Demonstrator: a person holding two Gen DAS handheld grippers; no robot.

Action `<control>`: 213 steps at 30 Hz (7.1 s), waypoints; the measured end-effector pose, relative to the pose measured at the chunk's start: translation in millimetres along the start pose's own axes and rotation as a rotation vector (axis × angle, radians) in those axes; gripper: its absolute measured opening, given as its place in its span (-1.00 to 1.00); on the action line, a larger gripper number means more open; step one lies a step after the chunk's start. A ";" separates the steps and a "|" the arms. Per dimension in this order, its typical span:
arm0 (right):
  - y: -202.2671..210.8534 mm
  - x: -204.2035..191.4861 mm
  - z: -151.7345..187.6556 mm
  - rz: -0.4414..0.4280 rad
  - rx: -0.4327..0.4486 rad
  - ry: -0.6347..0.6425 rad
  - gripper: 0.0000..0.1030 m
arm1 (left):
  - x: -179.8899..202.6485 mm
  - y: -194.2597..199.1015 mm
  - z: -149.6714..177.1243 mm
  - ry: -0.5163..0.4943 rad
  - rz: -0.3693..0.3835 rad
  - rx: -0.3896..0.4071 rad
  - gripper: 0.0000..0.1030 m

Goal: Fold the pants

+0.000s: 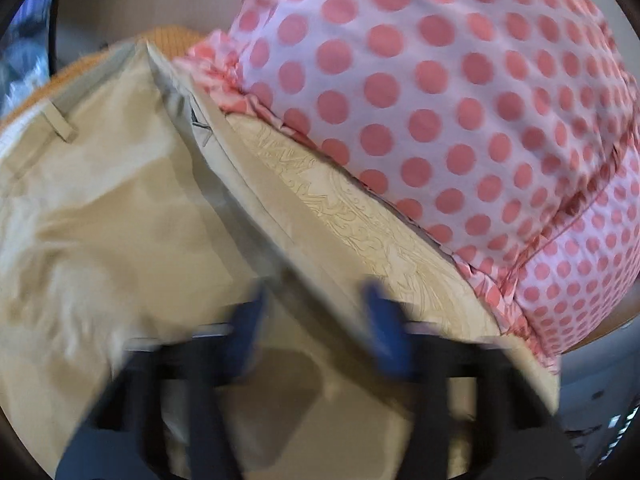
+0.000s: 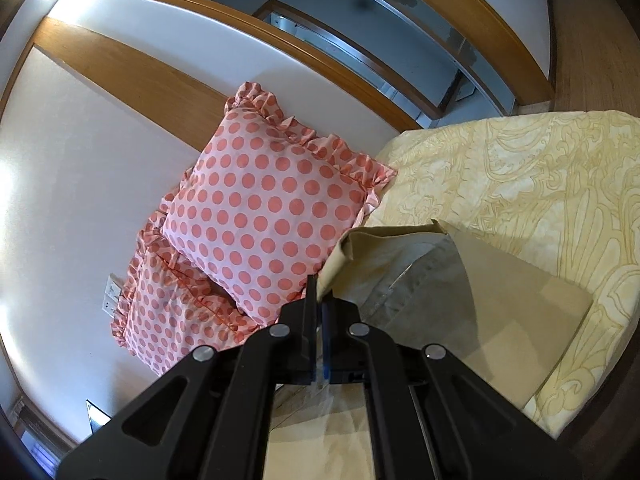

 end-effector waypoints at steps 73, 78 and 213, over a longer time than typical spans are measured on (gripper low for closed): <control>-99.6 -196.1 399.3 -0.343 -0.777 0.729 -0.92 | -149.3 234.2 193.8 -0.063 -0.067 0.492 0.86; -86.4 -230.2 395.7 -0.421 -0.713 0.740 -0.92 | -197.0 250.3 185.3 0.048 -0.125 0.519 0.86; -241.5 -155.0 168.4 -0.088 -0.583 0.805 -0.77 | 99.9 56.5 96.5 -0.445 0.276 -0.034 -0.88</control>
Point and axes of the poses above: each gripper's, at about its wrist camera, not at the fingertips, and y roughly against the way its jaws point, x to its right, z to its underside, the point moved 9 cm from there along -y, roughly the way its jaws point, and after that the axes turned 5 degrees about -x, right-handed, at the moved point
